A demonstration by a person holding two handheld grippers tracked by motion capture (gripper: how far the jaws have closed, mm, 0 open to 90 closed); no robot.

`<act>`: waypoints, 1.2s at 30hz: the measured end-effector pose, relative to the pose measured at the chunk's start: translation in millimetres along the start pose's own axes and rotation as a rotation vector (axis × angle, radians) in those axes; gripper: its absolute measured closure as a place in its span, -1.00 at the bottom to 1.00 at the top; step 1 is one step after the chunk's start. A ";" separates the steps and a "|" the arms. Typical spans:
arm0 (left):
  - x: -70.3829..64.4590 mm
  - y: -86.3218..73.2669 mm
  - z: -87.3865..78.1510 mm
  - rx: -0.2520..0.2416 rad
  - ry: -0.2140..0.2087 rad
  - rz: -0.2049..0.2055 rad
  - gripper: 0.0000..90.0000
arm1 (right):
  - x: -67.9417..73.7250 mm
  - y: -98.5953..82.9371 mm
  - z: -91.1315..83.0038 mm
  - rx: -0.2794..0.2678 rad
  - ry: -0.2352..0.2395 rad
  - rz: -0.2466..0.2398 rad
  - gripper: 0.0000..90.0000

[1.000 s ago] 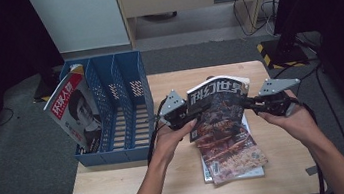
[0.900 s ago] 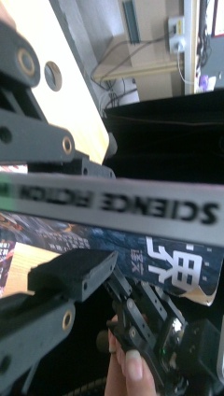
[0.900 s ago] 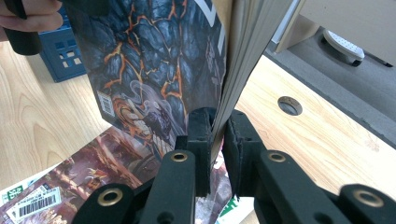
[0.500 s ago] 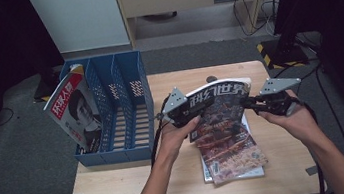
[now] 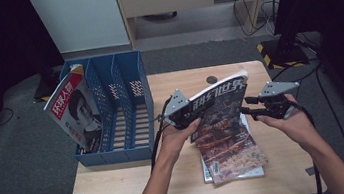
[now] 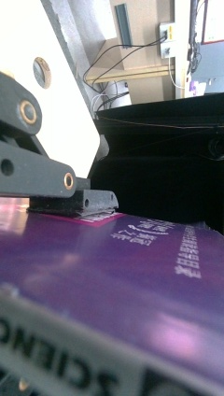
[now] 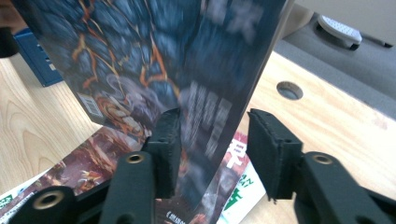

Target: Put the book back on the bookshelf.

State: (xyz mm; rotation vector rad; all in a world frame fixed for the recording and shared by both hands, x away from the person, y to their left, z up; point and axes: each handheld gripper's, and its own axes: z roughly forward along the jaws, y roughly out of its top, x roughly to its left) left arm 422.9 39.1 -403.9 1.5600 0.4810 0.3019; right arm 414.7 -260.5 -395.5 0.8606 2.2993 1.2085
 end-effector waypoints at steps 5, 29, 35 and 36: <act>-1.1 -0.4 0.0 -0.004 0.002 0.001 0.77 | 1.0 -15.6 7.6 0.020 -0.005 0.018 0.07; -1.7 0.6 -0.3 0.007 0.013 -0.003 0.77 | 2.9 -74.0 37.3 0.165 -0.077 0.128 -0.66; -2.5 -0.1 -0.2 0.004 0.008 -0.006 0.77 | 0.2 -89.2 29.1 0.170 -0.128 0.170 -0.60; -2.4 -0.2 -0.3 0.003 0.008 -0.009 0.77 | -0.2 -92.2 27.6 0.169 -0.131 0.183 -0.60</act>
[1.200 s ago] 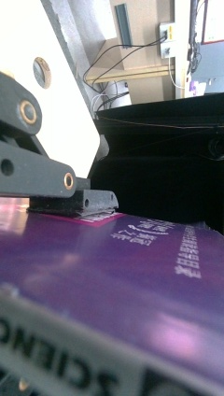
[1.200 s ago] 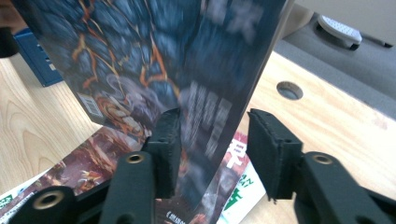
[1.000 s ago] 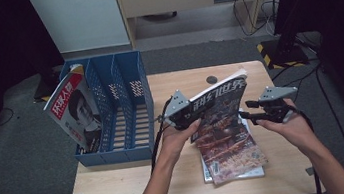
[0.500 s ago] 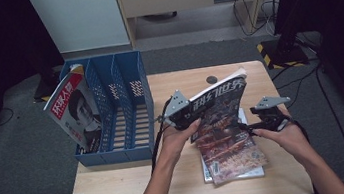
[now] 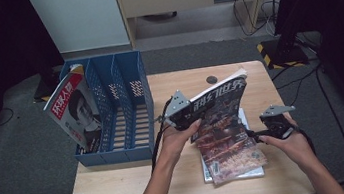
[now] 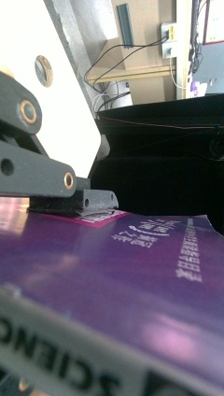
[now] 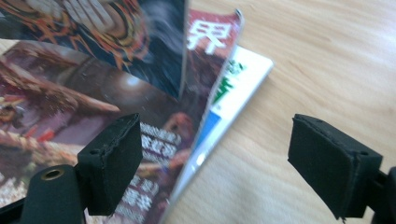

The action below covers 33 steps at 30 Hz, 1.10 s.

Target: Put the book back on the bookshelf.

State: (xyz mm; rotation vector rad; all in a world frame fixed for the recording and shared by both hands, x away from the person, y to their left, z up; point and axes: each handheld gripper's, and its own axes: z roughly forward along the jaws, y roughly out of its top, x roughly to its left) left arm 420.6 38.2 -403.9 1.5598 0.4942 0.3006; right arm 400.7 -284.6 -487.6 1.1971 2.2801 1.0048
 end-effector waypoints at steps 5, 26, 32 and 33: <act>0.8 -1.0 0.2 -0.005 -0.005 -0.012 0.75 | -7.7 -14.5 -4.2 -0.016 -0.005 0.063 -0.61; -0.7 -8.2 -0.2 -0.013 0.054 -0.004 0.82 | -15.4 -35.0 -6.4 0.014 -0.039 0.136 -0.64; 0.3 -4.3 -5.1 -0.026 0.074 -0.020 0.83 | -11.0 -33.4 -4.9 0.001 -0.041 0.146 -0.63; 0.0 -3.4 -6.0 -0.027 0.078 -0.018 0.83 | -10.5 -33.2 -4.8 0.000 -0.042 0.136 -0.63</act>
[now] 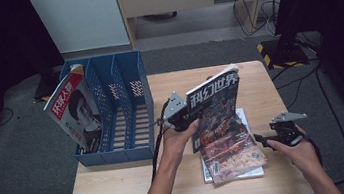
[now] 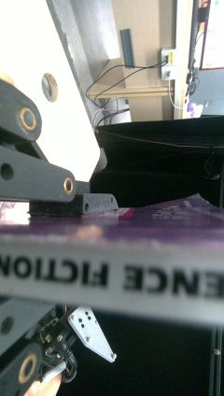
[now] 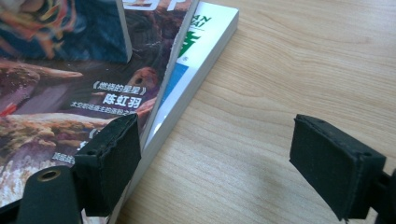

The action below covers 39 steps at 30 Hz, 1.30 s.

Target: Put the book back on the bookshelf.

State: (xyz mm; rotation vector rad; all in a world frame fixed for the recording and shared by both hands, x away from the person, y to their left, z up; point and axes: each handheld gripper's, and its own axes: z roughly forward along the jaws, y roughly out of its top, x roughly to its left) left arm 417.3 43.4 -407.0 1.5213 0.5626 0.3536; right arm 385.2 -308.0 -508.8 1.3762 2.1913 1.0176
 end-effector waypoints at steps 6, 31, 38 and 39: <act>-0.1 14.5 -11.0 -0.026 0.011 0.012 0.83 | -1.3 -1.4 -1.4 -0.012 -0.006 0.007 -0.61; 7.4 44.5 -45.8 -0.059 0.057 0.049 0.83 | -8.6 -9.0 -3.7 0.024 -0.107 0.023 -0.50; 8.1 51.0 -52.1 -0.067 0.064 0.055 0.83 | -13.8 -13.2 -2.7 0.053 -0.125 0.020 -0.43; 7.8 52.3 -53.0 -0.070 0.064 0.053 0.83 | -14.1 -13.7 -2.4 0.056 -0.122 0.022 -0.43</act>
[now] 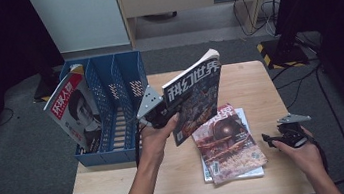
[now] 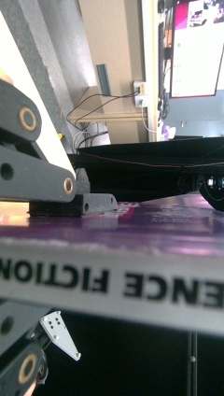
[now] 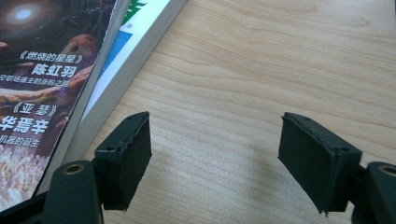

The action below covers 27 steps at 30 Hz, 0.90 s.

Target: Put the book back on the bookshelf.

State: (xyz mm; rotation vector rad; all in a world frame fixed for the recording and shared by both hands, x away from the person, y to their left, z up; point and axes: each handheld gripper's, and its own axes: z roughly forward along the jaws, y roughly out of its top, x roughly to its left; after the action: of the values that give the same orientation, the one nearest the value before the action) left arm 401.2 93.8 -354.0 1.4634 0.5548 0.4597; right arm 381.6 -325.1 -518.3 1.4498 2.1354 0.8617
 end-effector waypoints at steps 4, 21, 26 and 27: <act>0.0 4.4 -4.5 -0.005 0.003 0.008 0.83 | 1.1 -0.4 0.9 0.004 0.004 -0.003 -0.43; 10.3 11.5 -26.8 -0.022 0.041 0.001 0.83 | -0.9 -2.6 1.8 0.009 0.003 0.006 -0.43; 13.7 11.8 -32.0 -0.018 0.051 0.003 0.83 | -1.4 -3.7 3.2 0.022 0.002 0.004 -0.43; 14.5 11.8 -33.0 -0.015 0.054 0.002 0.83 | -1.6 -3.8 3.2 0.024 0.004 0.004 -0.43</act>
State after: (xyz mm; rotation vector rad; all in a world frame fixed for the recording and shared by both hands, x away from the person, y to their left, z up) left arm 393.1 129.5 -344.0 1.4407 0.5916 0.5056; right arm 381.8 -326.8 -523.2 1.4656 2.1535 0.8445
